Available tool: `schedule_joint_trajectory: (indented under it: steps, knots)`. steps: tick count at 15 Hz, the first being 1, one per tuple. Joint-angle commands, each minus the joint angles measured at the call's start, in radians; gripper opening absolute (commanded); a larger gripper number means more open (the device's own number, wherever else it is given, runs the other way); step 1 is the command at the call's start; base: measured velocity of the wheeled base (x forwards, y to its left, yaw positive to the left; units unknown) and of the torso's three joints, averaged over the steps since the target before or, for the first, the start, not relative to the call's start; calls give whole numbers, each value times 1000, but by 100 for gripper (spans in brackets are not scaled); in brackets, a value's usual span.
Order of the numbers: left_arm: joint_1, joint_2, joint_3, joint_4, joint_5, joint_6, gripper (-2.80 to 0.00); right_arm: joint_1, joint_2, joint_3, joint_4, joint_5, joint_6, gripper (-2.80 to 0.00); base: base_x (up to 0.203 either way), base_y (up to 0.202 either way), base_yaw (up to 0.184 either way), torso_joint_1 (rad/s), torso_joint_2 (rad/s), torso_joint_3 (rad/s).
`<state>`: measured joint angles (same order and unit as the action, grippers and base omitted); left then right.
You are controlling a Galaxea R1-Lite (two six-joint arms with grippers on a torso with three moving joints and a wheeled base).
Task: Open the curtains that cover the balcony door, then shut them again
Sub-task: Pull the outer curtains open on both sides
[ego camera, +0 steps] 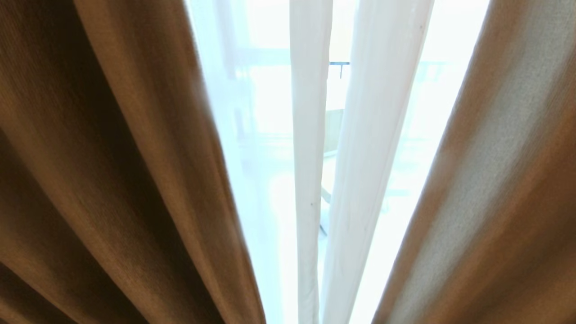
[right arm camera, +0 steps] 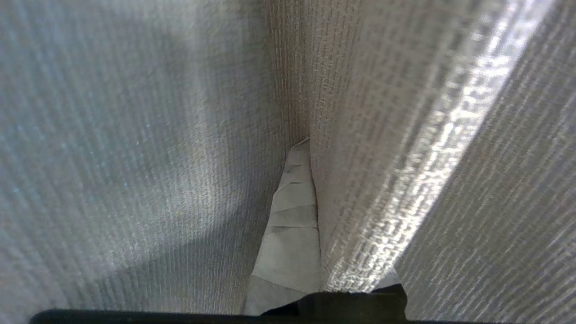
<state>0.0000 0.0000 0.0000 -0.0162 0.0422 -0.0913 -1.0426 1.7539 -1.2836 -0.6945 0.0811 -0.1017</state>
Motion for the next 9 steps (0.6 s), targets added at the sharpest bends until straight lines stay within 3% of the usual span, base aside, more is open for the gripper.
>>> schedule_joint_trajectory:
  steps: [1, 9]
  knots:
    - [0, 0, 0, -1, 1, -1, -280, 4, -55, 28, -11, 38, -1, -280, 0, 0, 0, 0, 0, 0]
    - [0, 1, 0, 1, 1, -1, -280, 36, -249, 199, -11, 155, -3, -280, 0, 0, 0, 0, 0, 0]
